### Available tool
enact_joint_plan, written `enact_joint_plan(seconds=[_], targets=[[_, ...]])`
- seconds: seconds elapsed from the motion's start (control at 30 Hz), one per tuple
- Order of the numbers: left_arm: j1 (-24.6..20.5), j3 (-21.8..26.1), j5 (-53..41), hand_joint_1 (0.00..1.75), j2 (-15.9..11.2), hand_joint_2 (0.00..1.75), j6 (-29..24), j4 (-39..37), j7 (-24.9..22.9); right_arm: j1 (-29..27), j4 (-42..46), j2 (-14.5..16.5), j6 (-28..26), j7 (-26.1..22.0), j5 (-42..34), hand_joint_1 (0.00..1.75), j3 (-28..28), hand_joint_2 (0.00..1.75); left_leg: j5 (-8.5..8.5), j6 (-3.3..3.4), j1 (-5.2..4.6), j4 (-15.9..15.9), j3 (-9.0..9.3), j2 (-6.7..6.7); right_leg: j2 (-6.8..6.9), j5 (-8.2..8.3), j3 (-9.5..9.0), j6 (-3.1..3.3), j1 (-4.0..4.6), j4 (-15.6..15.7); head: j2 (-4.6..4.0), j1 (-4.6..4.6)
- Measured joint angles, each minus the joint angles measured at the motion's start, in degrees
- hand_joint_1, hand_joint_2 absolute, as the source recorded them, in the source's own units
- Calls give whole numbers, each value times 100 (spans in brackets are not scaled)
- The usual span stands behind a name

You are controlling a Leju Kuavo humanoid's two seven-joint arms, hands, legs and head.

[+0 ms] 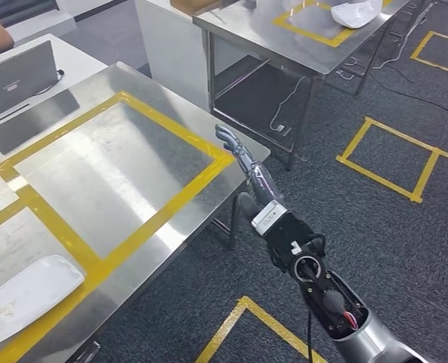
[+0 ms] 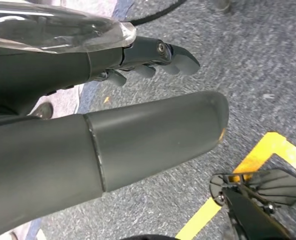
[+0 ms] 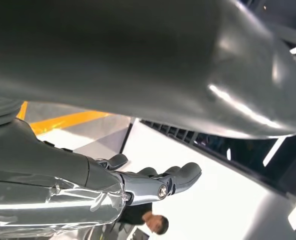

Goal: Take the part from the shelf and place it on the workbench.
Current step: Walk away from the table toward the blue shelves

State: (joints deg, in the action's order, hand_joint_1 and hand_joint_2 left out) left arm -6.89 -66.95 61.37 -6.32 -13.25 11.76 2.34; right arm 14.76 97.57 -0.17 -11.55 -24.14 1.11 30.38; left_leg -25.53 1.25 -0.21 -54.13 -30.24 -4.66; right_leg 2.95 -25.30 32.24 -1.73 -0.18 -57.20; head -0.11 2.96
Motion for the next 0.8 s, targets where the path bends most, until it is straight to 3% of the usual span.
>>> enact_joint_plan(seconds=[0.07,0.13,0.2,0.27,0.33,0.37,0.43,0.5,0.57,0.63,0.7,0.77,0.8], targets=[[1,0,-7,0,2,0,0,0,0,9,25,0,2,0,0,0,-11,0,-14,-42,-21,-8,9,-103,58,48,-96,62,45,253,0,-16],[-10,0,-12,0,-2,0,0,0,2,2,47,0,3,0,0,0,-20,0,-36,-96,-12,-14,25,-160,-79,88,-88,117,30,280,0,-44],[-19,0,-15,0,-6,0,0,0,7,7,77,0,2,-3,0,0,-23,0,-229,-174,13,-281,-75,69,-197,136,-93,175,-6,325,0,-80],[-8,0,-21,0,-7,0,0,0,9,7,91,0,1,-7,13,0,-22,0,-618,-237,46,-1008,-406,360,-303,161,-78,204,-27,338,0,-151],[10,-1,-28,0,-7,0,1,0,9,-22,91,0,1,-7,46,0,-24,0,-849,-271,66,-1679,-733,423,-434,171,-61,209,-31,336,0,-197],[16,-2,-32,0,-8,0,1,0,9,-38,91,0,1,-6,63,0,-27,0,-801,-278,75,-1730,-768,428,-507,175,-58,206,-34,334,0,-205],[19,-2,-38,0,-17,0,3,0,9,-59,97,0,1,-6,82,0,-33,0,-421,-277,105,-1149,-509,482,-657,186,-59,183,-47,326,0,-217],[16,-2,-42,0,-29,0,7,0,10,-67,110,0,-1,-7,83,0,-47,0,-91,-258,135,-341,-146,682,-790,193,-38,130,-45,307,0,-232],[7,-2,-51,0,-33,0,12,0,13,-77,120,0,-2,-13,83,0,-66,0,-23,-208,127,-35,-15,780,-898,206,-3,57,-41,297,0,-230],[-10,-2,-67,0,-29,0,19,0,15,-100,130,-3,-6,-31,83,0,-92,0,-6,-129,112,-21,-8,674,-955,217,22,-14,-56,296,0,-217],[-19,-2,-83,0,-24,0,28,0,17,-125,158,-10,-13,-54,83,0,-131,0,16,-46,112,7,4,562,-735,65,126,-66,-57,74,0,-178],[-6,-2,-92,0,-26,0,43,-1,17,-143,186,-17,-17,-66,83,0,-156,0,16,7,93,18,7,440,-432,-328,441,-103,-51,-633,0,-110],[5,-2,-94,0,-32,0,50,-1,17,-154,192,-18,-17,-67,83,0,-161,0,10,22,81,17,5,374,-368,-531,641,-120,-53,-1075,0,-85]])
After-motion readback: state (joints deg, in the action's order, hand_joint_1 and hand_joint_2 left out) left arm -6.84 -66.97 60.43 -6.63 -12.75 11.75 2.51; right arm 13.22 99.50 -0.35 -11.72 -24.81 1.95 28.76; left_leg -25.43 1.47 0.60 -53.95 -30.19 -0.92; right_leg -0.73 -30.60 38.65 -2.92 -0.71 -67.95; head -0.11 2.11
